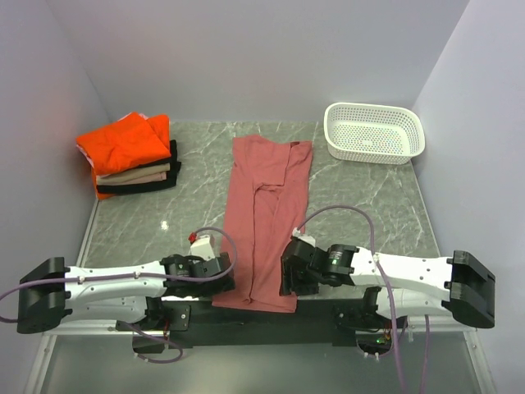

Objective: Fold and stack the t-shirts
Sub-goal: Fold the tshirt

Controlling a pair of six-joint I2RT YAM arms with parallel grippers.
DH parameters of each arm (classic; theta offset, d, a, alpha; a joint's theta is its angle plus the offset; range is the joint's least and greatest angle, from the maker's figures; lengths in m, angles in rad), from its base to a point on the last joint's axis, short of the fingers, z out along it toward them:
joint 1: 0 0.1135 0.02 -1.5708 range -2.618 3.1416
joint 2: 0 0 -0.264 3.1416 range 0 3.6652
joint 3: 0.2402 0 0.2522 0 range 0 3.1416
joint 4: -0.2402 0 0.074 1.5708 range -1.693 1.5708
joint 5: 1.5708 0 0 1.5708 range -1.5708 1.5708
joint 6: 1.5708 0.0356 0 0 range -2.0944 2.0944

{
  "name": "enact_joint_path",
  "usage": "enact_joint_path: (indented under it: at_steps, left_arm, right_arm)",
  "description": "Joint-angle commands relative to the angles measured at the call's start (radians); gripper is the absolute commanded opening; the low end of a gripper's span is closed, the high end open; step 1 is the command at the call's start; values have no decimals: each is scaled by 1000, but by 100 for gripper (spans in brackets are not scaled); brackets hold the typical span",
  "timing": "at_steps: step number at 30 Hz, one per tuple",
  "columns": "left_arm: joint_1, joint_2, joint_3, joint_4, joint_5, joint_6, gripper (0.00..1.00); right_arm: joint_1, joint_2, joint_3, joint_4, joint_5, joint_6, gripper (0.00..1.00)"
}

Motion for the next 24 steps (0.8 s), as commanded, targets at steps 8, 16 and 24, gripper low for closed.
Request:
enact_joint_path:
  at_steps: [8, 16, 24]
  left_arm:
    - [-111, -37, -3, -105, 2, -160, 82]
    - [-159, 11, 12, -126, 10, -206, 71]
    - [-193, 35, -1, -131, 7, -238, 56]
  right_arm:
    - [91, 6, -27, -44, 19, 149, 59]
    - [105, -42, -93, -40, 31, 218, 59]
    - [105, 9, -123, 52, 14, 219, 61]
